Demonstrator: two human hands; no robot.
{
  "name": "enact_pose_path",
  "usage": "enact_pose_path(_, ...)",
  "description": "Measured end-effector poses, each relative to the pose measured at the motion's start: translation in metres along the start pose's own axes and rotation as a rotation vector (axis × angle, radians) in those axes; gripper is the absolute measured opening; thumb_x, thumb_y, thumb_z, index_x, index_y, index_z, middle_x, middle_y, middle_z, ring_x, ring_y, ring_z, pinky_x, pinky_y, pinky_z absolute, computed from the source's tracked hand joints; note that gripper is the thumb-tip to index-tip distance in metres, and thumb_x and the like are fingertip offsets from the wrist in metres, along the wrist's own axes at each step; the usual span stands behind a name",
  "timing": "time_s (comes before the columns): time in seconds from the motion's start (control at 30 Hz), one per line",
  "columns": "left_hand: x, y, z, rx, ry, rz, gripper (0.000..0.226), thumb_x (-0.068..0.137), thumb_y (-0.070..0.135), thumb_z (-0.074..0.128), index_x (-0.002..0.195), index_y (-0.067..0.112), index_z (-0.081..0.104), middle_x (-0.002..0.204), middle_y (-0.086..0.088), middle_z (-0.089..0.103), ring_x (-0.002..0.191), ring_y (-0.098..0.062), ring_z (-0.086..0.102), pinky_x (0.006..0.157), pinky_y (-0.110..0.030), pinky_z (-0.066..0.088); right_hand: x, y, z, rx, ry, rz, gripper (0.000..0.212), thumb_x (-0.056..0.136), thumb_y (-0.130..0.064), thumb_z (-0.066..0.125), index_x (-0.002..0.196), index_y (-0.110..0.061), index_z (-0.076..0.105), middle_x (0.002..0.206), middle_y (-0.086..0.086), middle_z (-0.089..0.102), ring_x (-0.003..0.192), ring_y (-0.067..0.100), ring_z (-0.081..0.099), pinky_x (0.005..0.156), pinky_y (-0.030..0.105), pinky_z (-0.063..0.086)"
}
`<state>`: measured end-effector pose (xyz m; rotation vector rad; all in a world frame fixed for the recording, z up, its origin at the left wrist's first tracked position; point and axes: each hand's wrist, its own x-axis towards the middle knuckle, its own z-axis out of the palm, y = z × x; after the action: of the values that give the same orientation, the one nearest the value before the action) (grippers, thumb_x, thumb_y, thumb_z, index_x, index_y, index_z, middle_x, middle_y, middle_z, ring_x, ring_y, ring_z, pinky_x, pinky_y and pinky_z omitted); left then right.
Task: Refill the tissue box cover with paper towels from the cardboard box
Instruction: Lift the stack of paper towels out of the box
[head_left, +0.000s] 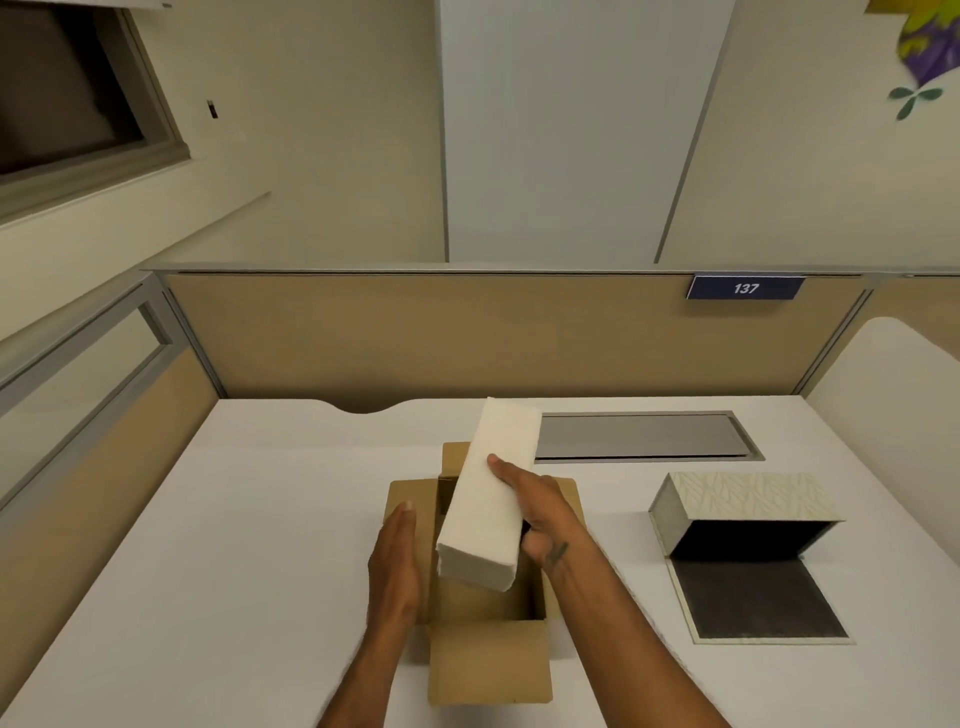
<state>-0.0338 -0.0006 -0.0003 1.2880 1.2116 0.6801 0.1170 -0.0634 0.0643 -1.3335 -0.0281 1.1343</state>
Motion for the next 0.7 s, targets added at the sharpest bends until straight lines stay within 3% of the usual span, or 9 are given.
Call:
enact_pose_path(0.17, -0.027, 0.018, 0.007, -0.336, -0.164, -0.211, 0.089, 0.073, 0.082, 0.034, 0.143, 0.028, 0.040, 0.144, -0.002, 0.050, 0.131, -0.025, 0.046, 0.117, -0.053, 0.024, -0.017, -0.018, -0.003, 0.058, 0.016, -0.061, 0.045, 0.084, -0.027, 0.075, 0.121, -0.009, 0.058, 0.106, 0.014, 0.072, 0.095, 0.032, 0.069, 0.075, 0.044, 0.059)
enact_pose_path(0.33, -0.059, 0.029, 0.031, -0.624, -0.323, -0.251, 0.078, 0.072, 0.079, 0.047, 0.130, 0.027, 0.056, 0.123, -0.009, 0.067, 0.119, -0.029, 0.059, 0.110, -0.045, 0.038, -0.029, -0.026, -0.017, 0.122, 0.076, -0.106, 0.049, 0.083, -0.026, 0.076, 0.125, -0.008, 0.057, 0.111, 0.015, 0.071, 0.100, 0.034, 0.069, 0.092, 0.054, 0.055)
enact_pose_path(0.5, -0.093, 0.045, 0.069, -0.633, -0.274, -0.248, 0.067, 0.056, 0.061, 0.073, 0.114, 0.030, 0.058, 0.112, -0.012, 0.067, 0.107, -0.032, 0.062, 0.088, -0.046, 0.054, -0.039, -0.028, -0.039, 0.175, 0.188, -0.142, 0.063, 0.081, -0.026, 0.077, 0.133, -0.009, 0.044, 0.120, 0.016, 0.065, 0.105, 0.035, 0.065, 0.093, 0.054, 0.054)
enact_pose_path(0.7, -0.115, 0.046, 0.107, -0.514, -0.261, -0.217, 0.079, 0.055, 0.045, 0.081, 0.125, 0.024, 0.050, 0.115, -0.012, 0.063, 0.104, -0.030, 0.062, 0.070, -0.039, 0.058, -0.058, -0.032, -0.076, 0.190, 0.239, -0.202, 0.063, 0.082, -0.029, 0.075, 0.133, -0.013, 0.043, 0.117, 0.012, 0.065, 0.101, 0.032, 0.066, 0.088, 0.049, 0.057)
